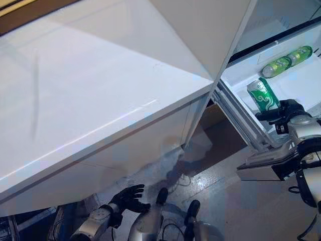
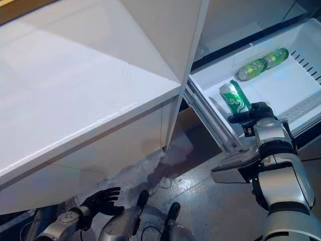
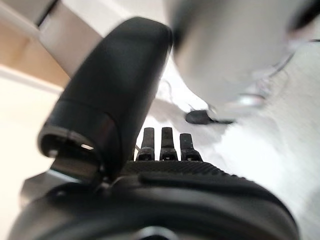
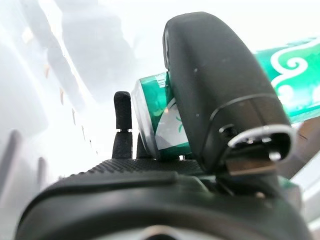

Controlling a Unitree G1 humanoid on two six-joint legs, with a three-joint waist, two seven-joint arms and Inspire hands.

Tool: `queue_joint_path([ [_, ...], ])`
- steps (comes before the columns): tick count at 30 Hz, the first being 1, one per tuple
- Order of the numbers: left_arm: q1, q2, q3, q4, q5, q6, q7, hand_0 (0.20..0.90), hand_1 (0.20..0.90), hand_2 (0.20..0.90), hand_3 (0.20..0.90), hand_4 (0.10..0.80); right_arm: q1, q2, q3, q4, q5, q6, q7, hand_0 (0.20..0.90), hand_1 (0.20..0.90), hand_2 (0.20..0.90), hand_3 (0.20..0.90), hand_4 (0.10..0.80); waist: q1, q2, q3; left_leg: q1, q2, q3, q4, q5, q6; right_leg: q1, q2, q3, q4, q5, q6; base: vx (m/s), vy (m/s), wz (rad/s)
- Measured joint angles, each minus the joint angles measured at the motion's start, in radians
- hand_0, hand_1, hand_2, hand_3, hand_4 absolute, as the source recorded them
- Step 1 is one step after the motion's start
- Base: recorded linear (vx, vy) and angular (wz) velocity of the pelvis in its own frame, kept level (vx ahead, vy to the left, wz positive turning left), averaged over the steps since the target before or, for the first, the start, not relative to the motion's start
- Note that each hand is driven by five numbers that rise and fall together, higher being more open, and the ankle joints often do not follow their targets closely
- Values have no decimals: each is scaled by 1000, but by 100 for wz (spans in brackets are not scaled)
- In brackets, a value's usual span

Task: Put drinks into fridge and close the fridge

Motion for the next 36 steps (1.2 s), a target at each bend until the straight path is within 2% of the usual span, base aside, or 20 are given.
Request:
queue_joint_path([
  [3,-38,-30,9,50,81,-26,29,900,900,900,900,800,-8,-2,1,-1,-24,21,41,300,300,300,200,100,6,11,24,-8,-1,1,6,0,0,-7,-2,0,7,0,0,-11,-7,1],
  [7,-61,-38,22,88,111,-24,47,900,900,900,900,800,-16,-4,2,-1,-60,42,66,300,300,300,200,100,4,12,27,-12,-1,5,7,0,0,-12,-2,0,9,-1,1,-27,-11,0],
  [18,-69,-39,41,62,100,-24,46,900,900,900,900,800,-38,-37,2,12,-106,74,99,300,300,300,200,100,17,22,52,-50,-4,4,42,0,-1,-46,-4,-12,60,-21,-5,-14,-9,6],
  [27,-52,-39,46,66,100,-24,48,900,900,900,900,800,-42,-55,2,88,-160,77,152,300,300,300,200,100,33,29,58,-53,-6,-26,56,4,-8,-48,-9,-46,106,-49,-10,10,-8,11],
  [28,-51,-39,48,66,100,-25,48,900,900,900,900,800,-43,-55,2,94,-170,77,160,380,380,380,293,193,33,30,58,-53,-5,-31,56,5,-10,-47,-9,-50,110,-52,-11,8,-6,13],
  [29,-51,-39,50,66,100,-25,49,900,900,900,900,800,-43,-55,2,98,-174,77,163,571,571,571,516,416,33,30,58,-53,-5,-35,56,5,-10,-47,-10,-54,114,-54,-12,9,-8,12],
  [30,-51,-40,52,66,100,-25,48,900,900,900,900,800,-43,-55,2,103,-185,79,170,900,900,900,900,800,37,30,58,-52,-4,-37,56,6,-12,-49,-10,-56,121,-59,-13,8,-11,7],
  [36,-48,-40,64,66,101,-25,47,900,900,900,900,800,-43,-60,1,109,-189,83,203,900,900,900,900,800,48,30,58,-44,-1,-37,56,7,-13,-42,-9,-56,124,-61,-15,1,-3,1],
])
